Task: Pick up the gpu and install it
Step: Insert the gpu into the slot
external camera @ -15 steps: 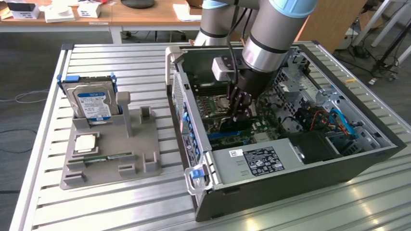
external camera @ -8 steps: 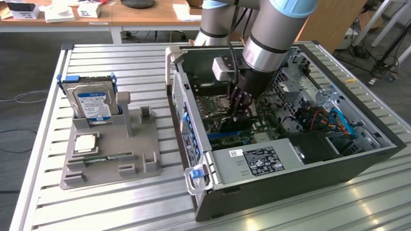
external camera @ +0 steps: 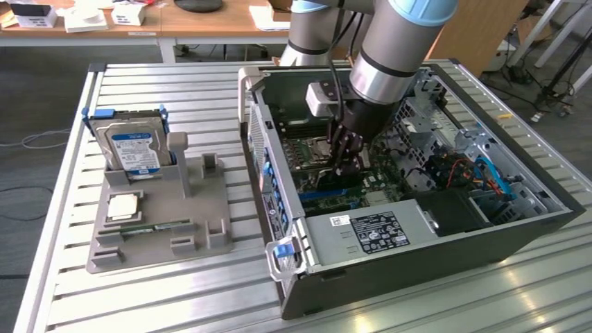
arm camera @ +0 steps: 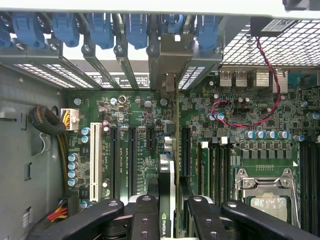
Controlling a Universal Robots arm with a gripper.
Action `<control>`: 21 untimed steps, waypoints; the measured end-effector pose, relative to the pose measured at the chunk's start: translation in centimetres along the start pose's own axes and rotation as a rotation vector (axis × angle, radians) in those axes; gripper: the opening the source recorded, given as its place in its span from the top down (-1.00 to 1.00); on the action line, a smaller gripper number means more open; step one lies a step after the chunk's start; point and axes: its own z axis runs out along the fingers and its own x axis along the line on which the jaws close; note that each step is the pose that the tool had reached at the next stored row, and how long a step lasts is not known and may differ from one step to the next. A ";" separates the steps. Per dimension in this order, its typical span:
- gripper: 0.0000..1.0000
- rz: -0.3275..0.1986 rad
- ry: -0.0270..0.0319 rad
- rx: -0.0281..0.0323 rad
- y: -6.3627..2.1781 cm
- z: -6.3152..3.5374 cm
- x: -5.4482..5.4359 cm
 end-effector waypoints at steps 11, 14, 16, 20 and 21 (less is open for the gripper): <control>0.46 0.000 0.0000 -0.0001 0.00 0.06 0.0; 0.46 0.000 -0.0004 0.0003 0.11 0.09 0.0; 0.46 0.000 -0.0003 0.0002 0.13 0.09 0.0; 0.46 0.000 0.0000 0.0000 0.14 0.08 0.0; 0.46 0.000 0.0000 0.0000 0.14 0.08 0.0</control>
